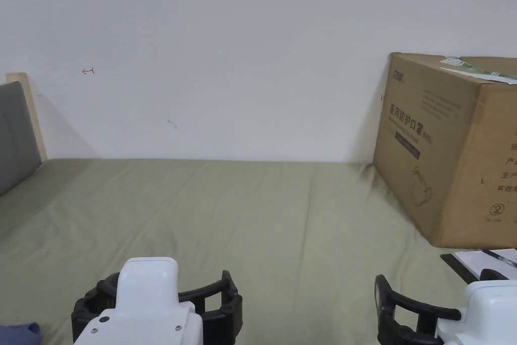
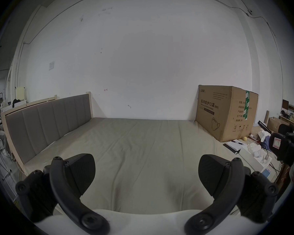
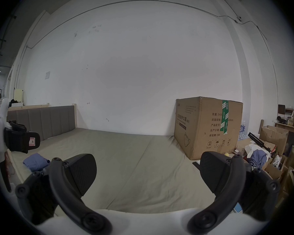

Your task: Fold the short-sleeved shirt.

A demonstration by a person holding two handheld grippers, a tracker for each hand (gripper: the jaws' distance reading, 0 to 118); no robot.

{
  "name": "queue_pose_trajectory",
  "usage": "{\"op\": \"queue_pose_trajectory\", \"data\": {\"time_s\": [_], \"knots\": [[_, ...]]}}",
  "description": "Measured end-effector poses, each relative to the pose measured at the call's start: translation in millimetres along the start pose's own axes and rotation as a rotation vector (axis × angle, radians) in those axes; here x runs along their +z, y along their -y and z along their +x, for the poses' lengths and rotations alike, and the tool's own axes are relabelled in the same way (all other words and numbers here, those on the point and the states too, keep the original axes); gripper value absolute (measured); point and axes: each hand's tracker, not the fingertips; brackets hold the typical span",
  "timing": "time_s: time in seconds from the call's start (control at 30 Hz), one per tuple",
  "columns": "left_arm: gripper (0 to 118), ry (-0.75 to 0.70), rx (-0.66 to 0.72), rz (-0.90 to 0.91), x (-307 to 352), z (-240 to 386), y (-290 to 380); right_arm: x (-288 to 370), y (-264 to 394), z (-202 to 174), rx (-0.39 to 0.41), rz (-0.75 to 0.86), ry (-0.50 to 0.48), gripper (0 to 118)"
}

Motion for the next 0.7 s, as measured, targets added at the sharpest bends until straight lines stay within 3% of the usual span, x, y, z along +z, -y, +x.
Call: {"op": "queue_pose_trajectory", "data": {"time_s": [0.7], "knots": [[117,-0.009,0.044,-0.040,-5.2,-0.4,1.9,-1.5,-0.6,-2.2,0.004,-0.014,-0.020,118]]}}
